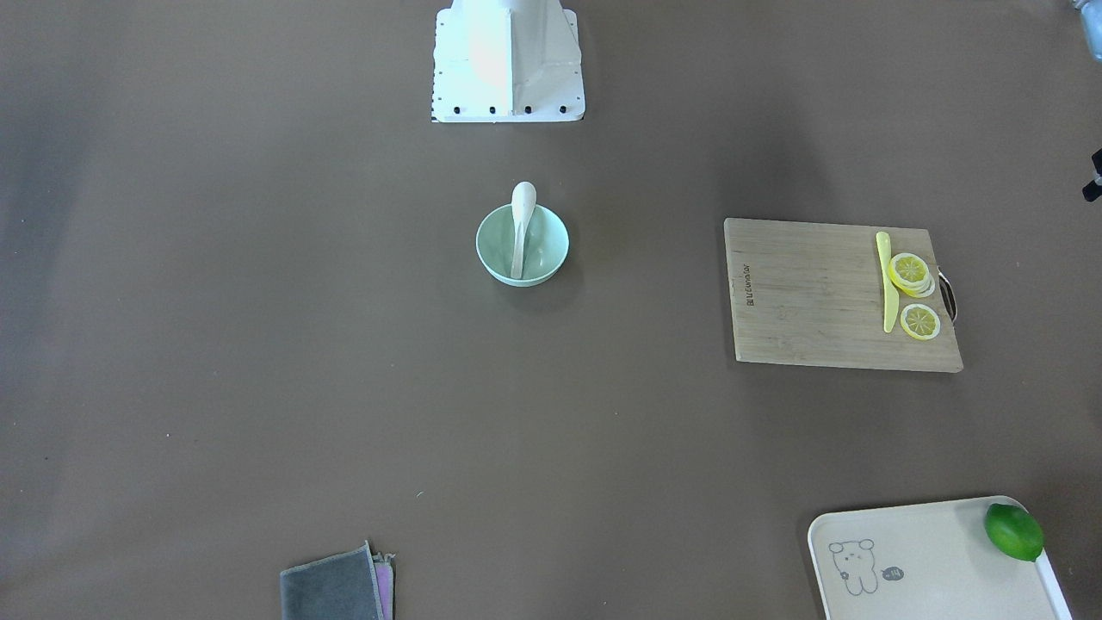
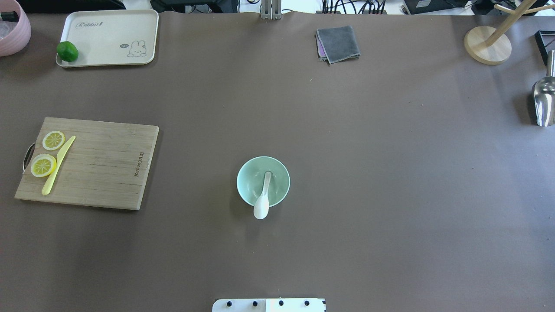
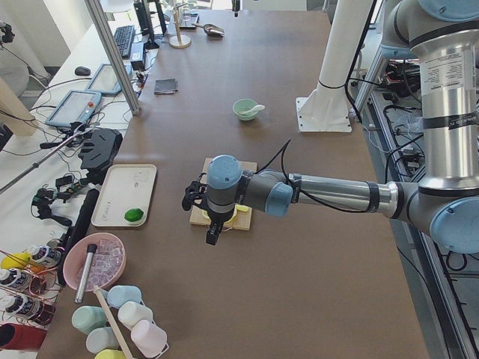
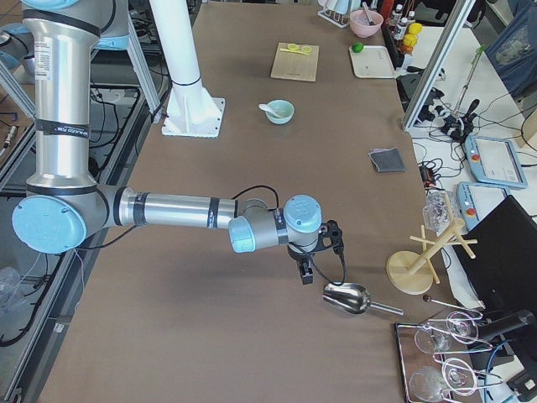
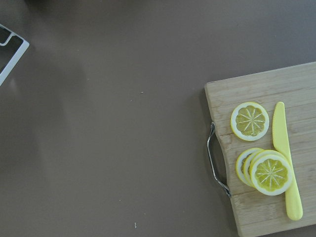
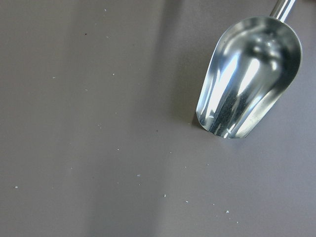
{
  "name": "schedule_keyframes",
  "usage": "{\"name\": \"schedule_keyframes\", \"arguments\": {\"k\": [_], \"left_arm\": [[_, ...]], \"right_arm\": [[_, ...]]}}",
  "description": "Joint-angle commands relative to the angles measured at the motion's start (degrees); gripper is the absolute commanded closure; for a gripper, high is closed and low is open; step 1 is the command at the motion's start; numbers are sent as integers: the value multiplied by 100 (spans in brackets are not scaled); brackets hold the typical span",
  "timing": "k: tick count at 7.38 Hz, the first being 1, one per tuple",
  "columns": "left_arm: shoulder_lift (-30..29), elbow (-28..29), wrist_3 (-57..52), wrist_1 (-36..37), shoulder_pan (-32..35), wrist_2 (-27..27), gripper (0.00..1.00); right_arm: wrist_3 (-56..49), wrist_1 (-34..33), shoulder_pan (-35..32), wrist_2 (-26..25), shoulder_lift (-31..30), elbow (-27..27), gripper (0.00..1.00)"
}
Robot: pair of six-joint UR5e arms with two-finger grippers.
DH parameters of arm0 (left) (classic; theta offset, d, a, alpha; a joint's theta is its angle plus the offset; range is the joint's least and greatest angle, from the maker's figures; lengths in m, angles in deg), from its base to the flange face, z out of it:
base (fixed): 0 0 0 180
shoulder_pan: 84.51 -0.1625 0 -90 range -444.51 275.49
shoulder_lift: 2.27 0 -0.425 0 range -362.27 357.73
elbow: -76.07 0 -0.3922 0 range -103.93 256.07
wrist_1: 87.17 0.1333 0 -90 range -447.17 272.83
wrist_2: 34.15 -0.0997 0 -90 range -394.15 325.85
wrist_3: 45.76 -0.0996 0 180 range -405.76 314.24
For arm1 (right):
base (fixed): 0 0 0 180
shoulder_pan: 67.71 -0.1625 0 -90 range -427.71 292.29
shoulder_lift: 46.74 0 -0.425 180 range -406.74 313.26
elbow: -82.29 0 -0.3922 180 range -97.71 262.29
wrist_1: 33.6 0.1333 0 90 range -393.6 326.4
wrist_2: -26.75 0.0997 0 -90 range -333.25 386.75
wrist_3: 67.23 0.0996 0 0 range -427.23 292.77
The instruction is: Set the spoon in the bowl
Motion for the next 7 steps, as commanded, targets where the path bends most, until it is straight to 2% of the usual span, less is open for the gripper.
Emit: {"name": "schedule_keyframes", "arguments": {"k": [1, 7], "left_arm": [[12, 296, 23, 8, 19, 13, 2], [3, 386, 23, 17, 28, 40, 2]], "right_arm": [[0, 20, -5, 1, 63, -44, 0], [79, 73, -110, 27, 64, -105, 0]]}}
